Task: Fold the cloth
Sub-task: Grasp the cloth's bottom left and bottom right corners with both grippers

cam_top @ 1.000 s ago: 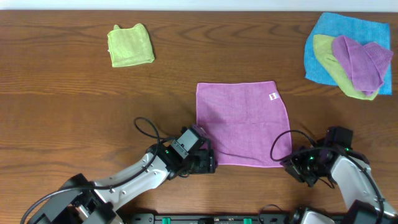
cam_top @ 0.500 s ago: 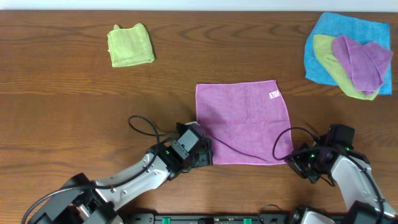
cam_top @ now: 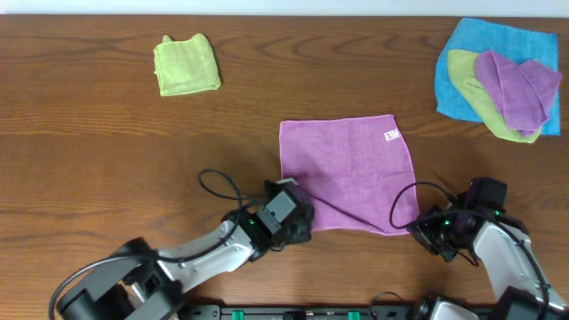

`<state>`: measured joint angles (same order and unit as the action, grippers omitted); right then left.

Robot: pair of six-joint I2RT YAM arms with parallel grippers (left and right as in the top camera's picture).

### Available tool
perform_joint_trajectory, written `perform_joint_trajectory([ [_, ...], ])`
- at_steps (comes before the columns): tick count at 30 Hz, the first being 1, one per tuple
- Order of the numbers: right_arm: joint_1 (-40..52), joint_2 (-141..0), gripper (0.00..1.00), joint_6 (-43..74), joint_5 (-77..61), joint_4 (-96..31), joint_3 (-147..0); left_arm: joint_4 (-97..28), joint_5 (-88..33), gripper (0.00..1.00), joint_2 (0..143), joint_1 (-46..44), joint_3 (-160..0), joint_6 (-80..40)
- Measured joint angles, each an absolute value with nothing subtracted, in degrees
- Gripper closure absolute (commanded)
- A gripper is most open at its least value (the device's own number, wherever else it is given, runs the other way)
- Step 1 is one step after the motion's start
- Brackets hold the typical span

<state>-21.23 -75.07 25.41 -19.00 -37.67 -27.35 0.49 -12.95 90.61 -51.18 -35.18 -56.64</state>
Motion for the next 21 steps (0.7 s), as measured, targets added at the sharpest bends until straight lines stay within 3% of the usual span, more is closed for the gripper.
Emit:
perform_joint_trajectory([
  [2,-21.2,-75.1,0.8,25.4,-19.0,-37.7,-27.4,0.5,-13.4,0.93,91.1,-51.2,-35.2,-56.9],
  [8,-21.2,-75.0,0.81,25.4,-18.9,-37.6,-27.4,0.4,-13.8,0.94,91.3,-51.2,-35.2,-57.2],
  [12,-21.2,-75.0,0.98,25.1,-17.7,-37.6,-27.4,0.4,-14.2,0.94,91.3,-51.2,-35.2,-57.2],
  [21,-21.2,-75.0,0.99,22.9,-16.9,-38.0,-27.6,-1.2,-18.1,0.94,90.5,-48.0,-34.8,-56.5],
])
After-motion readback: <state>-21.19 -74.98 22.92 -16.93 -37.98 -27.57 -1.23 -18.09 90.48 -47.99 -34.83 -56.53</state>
